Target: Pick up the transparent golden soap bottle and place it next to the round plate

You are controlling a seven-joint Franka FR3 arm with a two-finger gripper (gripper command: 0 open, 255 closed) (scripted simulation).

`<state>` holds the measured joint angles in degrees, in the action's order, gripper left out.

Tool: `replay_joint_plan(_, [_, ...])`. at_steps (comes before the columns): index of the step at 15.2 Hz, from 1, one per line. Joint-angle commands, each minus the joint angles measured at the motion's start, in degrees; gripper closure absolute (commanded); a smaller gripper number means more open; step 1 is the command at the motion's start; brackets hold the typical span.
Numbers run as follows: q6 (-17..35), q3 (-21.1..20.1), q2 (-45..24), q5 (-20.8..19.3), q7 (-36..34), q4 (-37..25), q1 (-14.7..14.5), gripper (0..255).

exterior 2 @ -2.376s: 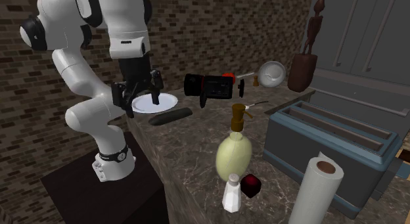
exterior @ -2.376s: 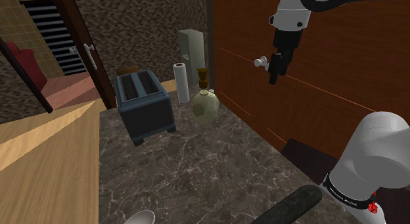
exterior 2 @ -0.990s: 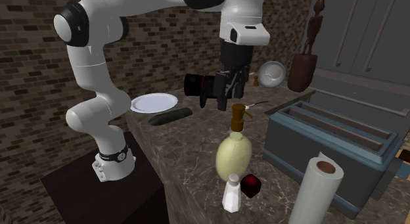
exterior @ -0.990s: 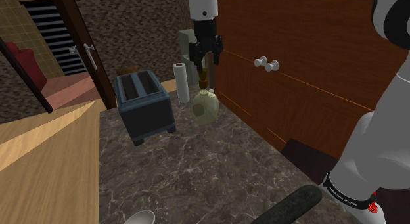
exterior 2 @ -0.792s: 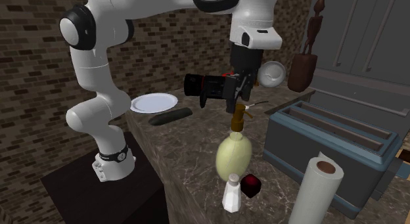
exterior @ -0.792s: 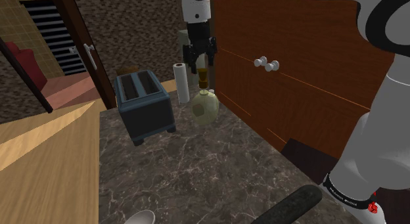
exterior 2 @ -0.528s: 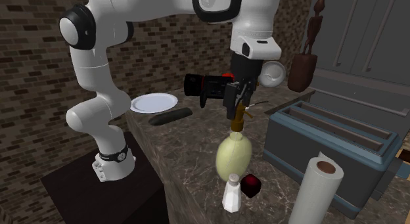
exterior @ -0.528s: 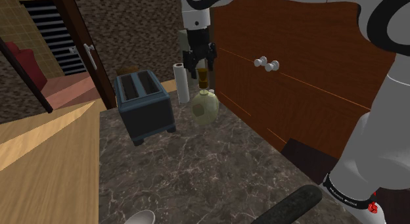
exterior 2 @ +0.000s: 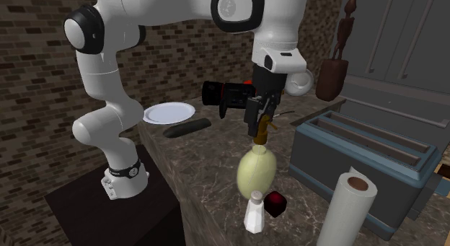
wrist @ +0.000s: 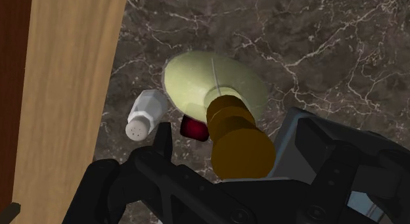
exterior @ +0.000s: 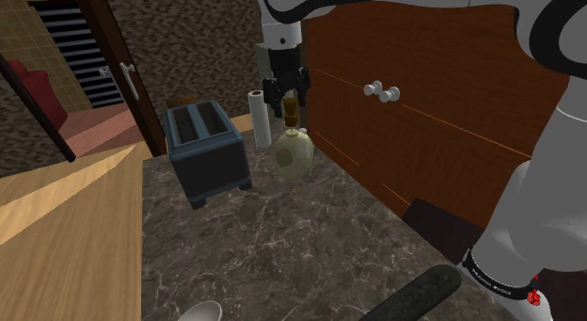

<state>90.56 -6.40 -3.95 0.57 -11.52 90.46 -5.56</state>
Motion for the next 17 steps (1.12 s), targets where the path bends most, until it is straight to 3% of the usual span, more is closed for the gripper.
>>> replay_joint_plan(1, [0.0,0.0,0.0,0.0,0.0,0.0,0.0,0])
replay_joint_plan(2, [0.0,0.0,0.0,0.0,0.0,0.0,0.0,0])
replay_joint_plan(3, [0.0,0.0,0.0,0.0,0.0,0.0,0.0,255])
replay_joint_plan(12, [0.02,0.0,0.01,0.0,0.0,0.02,0.0,255])
replay_joint_plan(17, [-4.14,-0.04,-0.89,-0.1,-0.13,-5.03,-0.06,255])
